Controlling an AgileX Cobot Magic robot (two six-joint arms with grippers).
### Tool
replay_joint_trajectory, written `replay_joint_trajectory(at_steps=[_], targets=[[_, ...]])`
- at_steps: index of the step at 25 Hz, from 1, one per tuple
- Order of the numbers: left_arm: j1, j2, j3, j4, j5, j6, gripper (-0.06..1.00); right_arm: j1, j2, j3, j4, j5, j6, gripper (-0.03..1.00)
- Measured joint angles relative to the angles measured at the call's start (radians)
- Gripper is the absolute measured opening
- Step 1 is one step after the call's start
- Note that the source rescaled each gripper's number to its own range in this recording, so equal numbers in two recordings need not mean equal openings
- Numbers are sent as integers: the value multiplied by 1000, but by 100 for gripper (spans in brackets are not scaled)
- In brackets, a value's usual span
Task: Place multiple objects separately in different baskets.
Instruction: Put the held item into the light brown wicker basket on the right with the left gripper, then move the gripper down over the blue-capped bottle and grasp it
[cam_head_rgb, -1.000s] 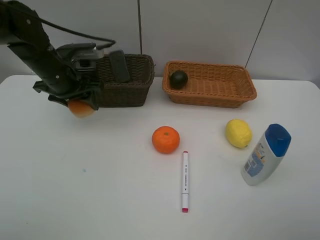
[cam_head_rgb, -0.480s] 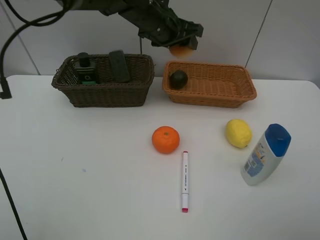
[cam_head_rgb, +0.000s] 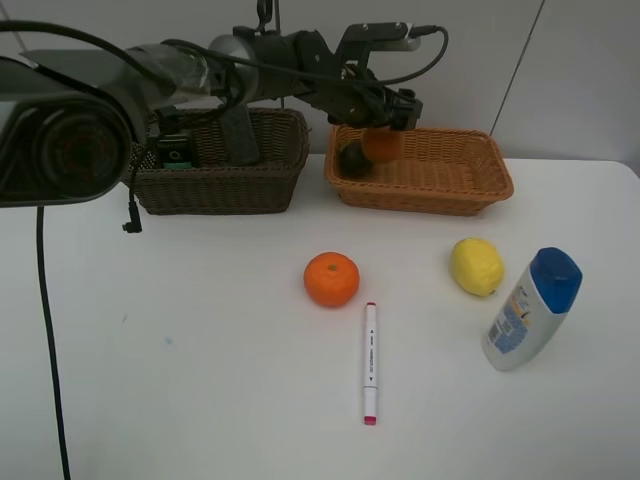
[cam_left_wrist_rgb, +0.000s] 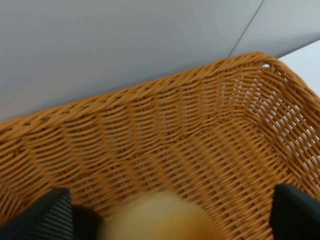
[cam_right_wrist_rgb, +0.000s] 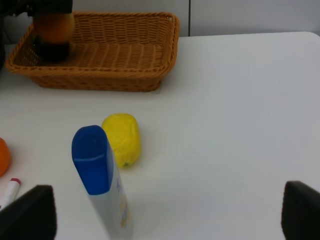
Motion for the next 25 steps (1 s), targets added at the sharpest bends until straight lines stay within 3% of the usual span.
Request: replay_joint_trajectory(at_steps=[4,7,13,18,21,25], targets=[[0,-4,-6,0,12,0,100,0,0,0,0,0,0,100],[4,-31,-6,0,102,-4,100,0,0,0,0,0,0,100],[63,-204,-11,15,497,-125,100,0,0,0,0,0,0,100],[178,-326,-15,172,886,-297,100,0,0,0,0,0,0,100],[244,-381,21,260,921,-339,100,0,0,0,0,0,0,100],[318,-478,122,311,922,-347,100,0,0,0,0,0,0,100]])
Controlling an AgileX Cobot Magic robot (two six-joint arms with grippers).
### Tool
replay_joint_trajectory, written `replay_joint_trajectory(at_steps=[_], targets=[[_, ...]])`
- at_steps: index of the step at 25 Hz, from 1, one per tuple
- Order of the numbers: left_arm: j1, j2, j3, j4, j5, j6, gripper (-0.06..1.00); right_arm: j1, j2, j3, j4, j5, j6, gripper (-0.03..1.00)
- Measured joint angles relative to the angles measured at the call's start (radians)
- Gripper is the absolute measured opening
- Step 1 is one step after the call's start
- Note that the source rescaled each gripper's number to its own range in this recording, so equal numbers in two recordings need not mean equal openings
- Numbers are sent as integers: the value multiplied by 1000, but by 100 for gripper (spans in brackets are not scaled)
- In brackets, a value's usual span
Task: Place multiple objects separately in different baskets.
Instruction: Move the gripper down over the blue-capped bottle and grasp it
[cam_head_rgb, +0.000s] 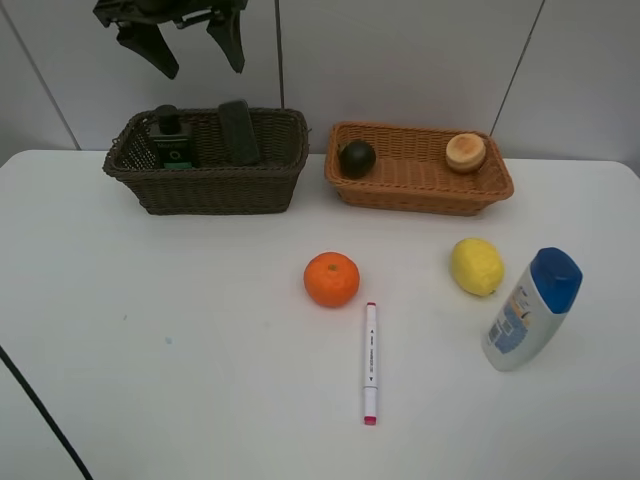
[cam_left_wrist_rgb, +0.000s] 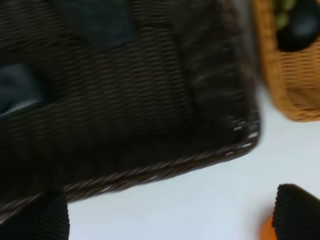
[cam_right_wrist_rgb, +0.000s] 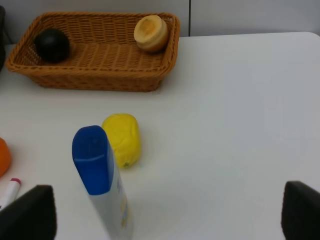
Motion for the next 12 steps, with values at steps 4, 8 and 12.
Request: replay_joint_trajectory(at_steps=[4,8,12], targets=[[83,-150,200,34,0,-2,100,0,0,0,0,0,0,100],[139,-373,452,59,-1,-3,100,0,0,0,1,0,0,100],[140,-659,684,70,0,-4,100,0,0,0,1,0,0,100]])
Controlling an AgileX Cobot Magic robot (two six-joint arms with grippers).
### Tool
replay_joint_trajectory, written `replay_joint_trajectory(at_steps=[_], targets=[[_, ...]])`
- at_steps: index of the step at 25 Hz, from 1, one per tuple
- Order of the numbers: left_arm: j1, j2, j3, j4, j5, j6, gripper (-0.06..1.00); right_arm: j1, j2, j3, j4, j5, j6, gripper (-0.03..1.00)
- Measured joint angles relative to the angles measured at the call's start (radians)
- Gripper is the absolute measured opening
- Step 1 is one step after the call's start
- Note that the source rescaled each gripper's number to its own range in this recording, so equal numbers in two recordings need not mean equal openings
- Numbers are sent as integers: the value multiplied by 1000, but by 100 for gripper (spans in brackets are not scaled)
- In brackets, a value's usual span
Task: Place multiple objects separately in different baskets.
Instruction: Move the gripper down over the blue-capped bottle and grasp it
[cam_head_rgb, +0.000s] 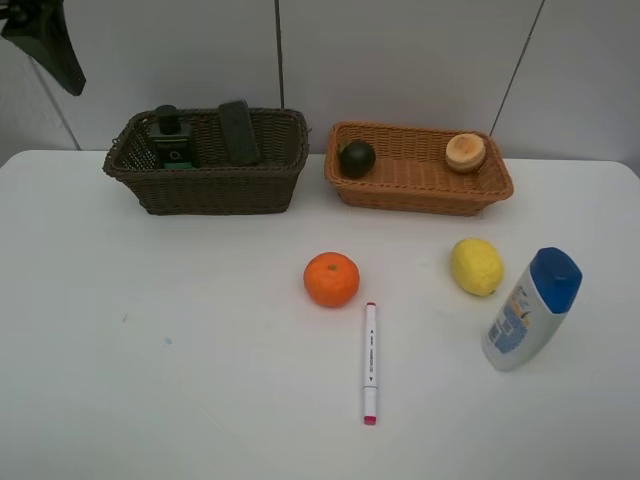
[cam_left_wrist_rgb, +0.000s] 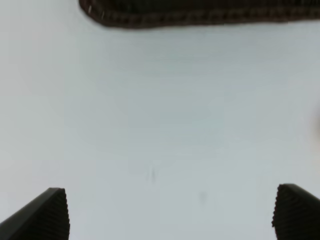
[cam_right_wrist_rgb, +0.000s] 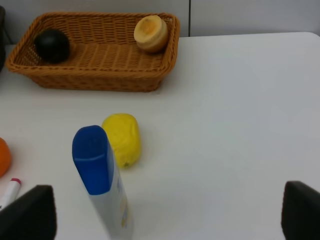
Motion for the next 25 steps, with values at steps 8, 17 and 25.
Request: replay_joint_trajectory(at_steps=[8,17,25], targets=[[0,-600,392,-21,3,3,100,0,0,0,2,0,0,100],[0,-1188,617,-27,4,73,100,0,0,0,2,0,0,100],[0,-1402,738,-29,4,137,100,0,0,0,2,0,0,100]])
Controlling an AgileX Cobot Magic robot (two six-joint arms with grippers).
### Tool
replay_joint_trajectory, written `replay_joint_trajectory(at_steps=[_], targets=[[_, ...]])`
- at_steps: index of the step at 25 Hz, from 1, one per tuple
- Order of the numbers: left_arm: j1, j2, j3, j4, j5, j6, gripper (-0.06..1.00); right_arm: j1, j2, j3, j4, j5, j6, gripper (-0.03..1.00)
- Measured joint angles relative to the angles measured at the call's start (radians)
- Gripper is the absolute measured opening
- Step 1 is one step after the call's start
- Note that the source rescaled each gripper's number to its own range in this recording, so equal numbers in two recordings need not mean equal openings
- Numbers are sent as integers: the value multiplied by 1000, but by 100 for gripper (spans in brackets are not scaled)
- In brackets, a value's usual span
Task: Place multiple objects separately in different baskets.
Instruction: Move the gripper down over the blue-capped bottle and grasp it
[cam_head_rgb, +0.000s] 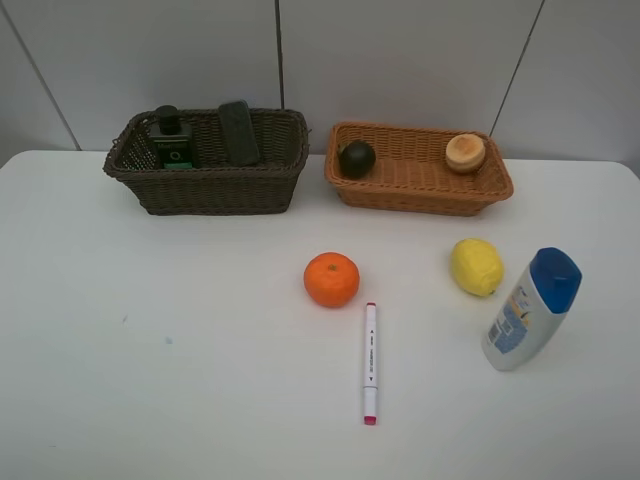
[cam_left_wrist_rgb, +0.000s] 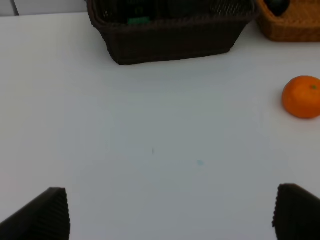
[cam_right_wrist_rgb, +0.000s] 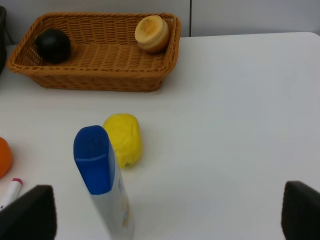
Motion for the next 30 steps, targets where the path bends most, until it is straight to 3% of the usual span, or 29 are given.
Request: replay_joint_trajectory(at_steps=[5,13,26,30], targets=[[0,0,81,1,-11,20,100,0,0,0,0,0,0,100],[0,0,124,4,-119,25,100,0,0,0,0,0,0,100],[0,0,126,8,-133,27,100,0,3,0,1,0,0,100],[0,0,126,8,-133,27,100,0,127,-9,-17,-6,0,100]])
